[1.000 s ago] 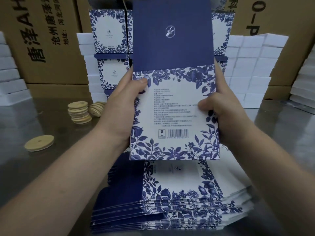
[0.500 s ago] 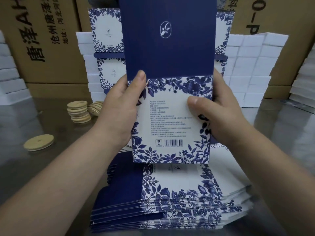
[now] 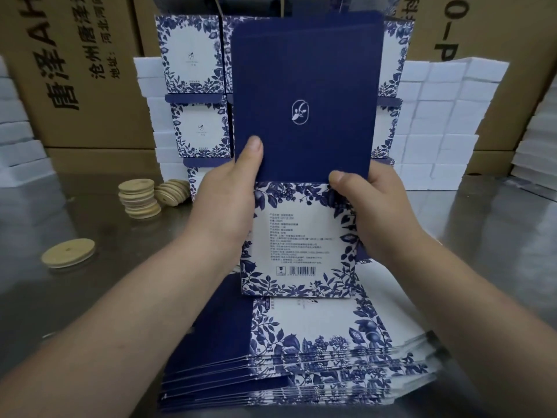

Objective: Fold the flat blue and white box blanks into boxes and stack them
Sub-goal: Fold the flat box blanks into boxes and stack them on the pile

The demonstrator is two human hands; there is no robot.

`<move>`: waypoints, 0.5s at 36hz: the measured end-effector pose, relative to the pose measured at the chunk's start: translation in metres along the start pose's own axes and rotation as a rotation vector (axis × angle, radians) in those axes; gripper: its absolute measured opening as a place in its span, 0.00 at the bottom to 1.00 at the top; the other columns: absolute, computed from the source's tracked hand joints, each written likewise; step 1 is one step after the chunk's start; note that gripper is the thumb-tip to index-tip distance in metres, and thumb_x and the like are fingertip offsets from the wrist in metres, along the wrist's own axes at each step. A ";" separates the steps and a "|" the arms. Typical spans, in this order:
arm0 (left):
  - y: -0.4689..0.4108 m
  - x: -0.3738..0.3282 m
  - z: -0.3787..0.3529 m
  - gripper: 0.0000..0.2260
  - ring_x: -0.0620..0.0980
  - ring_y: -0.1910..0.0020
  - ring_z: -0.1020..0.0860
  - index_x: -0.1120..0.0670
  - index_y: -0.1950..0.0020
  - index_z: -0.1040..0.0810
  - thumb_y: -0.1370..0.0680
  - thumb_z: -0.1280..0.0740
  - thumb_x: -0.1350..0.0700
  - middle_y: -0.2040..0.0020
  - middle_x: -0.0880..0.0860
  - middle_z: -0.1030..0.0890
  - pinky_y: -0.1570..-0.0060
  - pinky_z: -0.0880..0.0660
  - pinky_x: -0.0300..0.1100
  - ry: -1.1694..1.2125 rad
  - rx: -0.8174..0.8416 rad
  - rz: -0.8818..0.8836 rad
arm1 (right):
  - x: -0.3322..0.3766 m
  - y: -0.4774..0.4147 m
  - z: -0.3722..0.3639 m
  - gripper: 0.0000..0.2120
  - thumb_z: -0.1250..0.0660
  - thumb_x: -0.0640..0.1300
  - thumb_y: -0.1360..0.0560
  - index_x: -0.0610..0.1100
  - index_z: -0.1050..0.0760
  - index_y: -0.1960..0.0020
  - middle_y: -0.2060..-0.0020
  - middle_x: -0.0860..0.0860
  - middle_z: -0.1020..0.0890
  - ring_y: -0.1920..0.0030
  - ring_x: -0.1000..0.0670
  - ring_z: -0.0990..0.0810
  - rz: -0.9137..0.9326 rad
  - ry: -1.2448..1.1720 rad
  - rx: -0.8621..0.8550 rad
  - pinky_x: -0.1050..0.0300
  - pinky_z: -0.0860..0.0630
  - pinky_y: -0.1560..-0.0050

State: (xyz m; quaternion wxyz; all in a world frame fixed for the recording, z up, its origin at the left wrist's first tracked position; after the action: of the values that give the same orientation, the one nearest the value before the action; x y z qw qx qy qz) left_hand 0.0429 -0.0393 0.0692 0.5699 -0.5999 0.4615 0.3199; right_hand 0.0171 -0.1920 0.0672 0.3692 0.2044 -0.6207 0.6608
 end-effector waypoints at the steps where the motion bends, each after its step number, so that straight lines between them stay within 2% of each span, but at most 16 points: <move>1: -0.001 0.001 0.000 0.14 0.50 0.52 0.17 0.43 0.65 0.16 0.26 0.37 0.41 0.56 0.51 0.15 0.42 0.25 0.54 -0.001 0.009 -0.003 | 0.000 0.000 -0.001 0.07 0.39 0.47 0.31 0.50 0.22 0.58 0.61 0.55 0.18 0.56 0.52 0.20 -0.018 -0.012 -0.003 0.49 0.24 0.53; 3: -0.002 0.002 0.000 0.15 0.46 0.55 0.17 0.45 0.64 0.15 0.22 0.37 0.46 0.58 0.47 0.15 0.44 0.24 0.51 -0.009 -0.006 -0.009 | -0.001 0.000 -0.003 0.09 0.39 0.49 0.29 0.50 0.20 0.56 0.58 0.57 0.16 0.52 0.54 0.18 -0.050 -0.078 0.002 0.52 0.23 0.49; 6: -0.002 0.004 0.000 0.13 0.45 0.57 0.17 0.51 0.62 0.18 0.21 0.36 0.50 0.60 0.45 0.15 0.45 0.24 0.48 -0.030 -0.052 -0.012 | -0.004 -0.002 -0.003 0.16 0.42 0.53 0.26 0.49 0.16 0.59 0.57 0.56 0.15 0.52 0.54 0.16 -0.106 -0.099 -0.005 0.57 0.23 0.50; 8: -0.003 0.006 0.000 0.11 0.45 0.57 0.17 0.51 0.61 0.19 0.22 0.36 0.51 0.60 0.45 0.15 0.46 0.23 0.47 -0.054 -0.068 -0.013 | -0.005 -0.003 -0.002 0.18 0.44 0.56 0.26 0.58 0.16 0.62 0.60 0.59 0.15 0.54 0.57 0.17 -0.134 -0.064 -0.020 0.60 0.22 0.51; 10: -0.004 0.008 0.001 0.11 0.46 0.57 0.17 0.51 0.61 0.19 0.22 0.36 0.51 0.60 0.45 0.15 0.47 0.23 0.48 -0.065 -0.070 -0.011 | -0.006 -0.003 -0.002 0.19 0.47 0.59 0.27 0.65 0.18 0.64 0.61 0.61 0.16 0.55 0.59 0.17 -0.161 -0.032 -0.051 0.58 0.24 0.48; 11: -0.005 0.009 0.002 0.11 0.47 0.57 0.17 0.51 0.61 0.19 0.22 0.36 0.51 0.60 0.46 0.15 0.48 0.23 0.47 -0.066 -0.067 -0.010 | -0.007 -0.003 -0.002 0.20 0.48 0.59 0.26 0.63 0.18 0.64 0.61 0.61 0.16 0.55 0.59 0.17 -0.166 -0.018 -0.072 0.57 0.24 0.47; 13: -0.006 0.010 0.002 0.11 0.46 0.58 0.17 0.51 0.61 0.19 0.22 0.36 0.51 0.60 0.45 0.15 0.52 0.23 0.44 -0.066 -0.058 -0.008 | -0.008 -0.004 -0.001 0.22 0.47 0.58 0.26 0.51 0.17 0.62 0.61 0.56 0.15 0.56 0.56 0.17 -0.173 -0.003 -0.116 0.54 0.24 0.49; 15: -0.007 0.012 0.002 0.11 0.44 0.63 0.17 0.51 0.62 0.19 0.22 0.36 0.52 0.63 0.45 0.16 0.60 0.23 0.39 -0.061 -0.049 -0.003 | -0.008 -0.004 0.000 0.24 0.44 0.57 0.28 0.37 0.22 0.59 0.59 0.45 0.16 0.56 0.46 0.18 -0.201 0.007 -0.149 0.45 0.23 0.48; 16: -0.006 0.012 0.002 0.12 0.43 0.65 0.18 0.51 0.63 0.19 0.22 0.36 0.53 0.64 0.45 0.16 0.64 0.23 0.36 -0.052 -0.046 0.004 | -0.008 -0.005 -0.001 0.23 0.43 0.56 0.29 0.36 0.23 0.59 0.59 0.43 0.16 0.54 0.41 0.18 -0.221 -0.009 -0.162 0.42 0.24 0.46; 18: -0.006 0.012 0.002 0.15 0.44 0.68 0.18 0.51 0.67 0.18 0.22 0.35 0.54 0.66 0.46 0.16 0.70 0.24 0.33 -0.035 -0.046 0.012 | -0.010 -0.006 -0.002 0.18 0.41 0.55 0.30 0.42 0.22 0.63 0.63 0.47 0.16 0.54 0.39 0.18 -0.244 -0.066 -0.183 0.43 0.24 0.46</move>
State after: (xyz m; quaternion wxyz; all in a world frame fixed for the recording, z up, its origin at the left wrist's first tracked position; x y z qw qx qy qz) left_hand 0.0533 -0.0400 0.0599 0.5623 -0.6043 0.4475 0.3440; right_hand 0.0284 -0.1926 0.0630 0.4433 0.2652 -0.6606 0.5447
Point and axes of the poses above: each hand's wrist, its own y-axis away from the middle knuckle, its own z-axis out of the back of the hand, x = y × z, the point moved 3 cm from there along -y, towards the middle knuckle
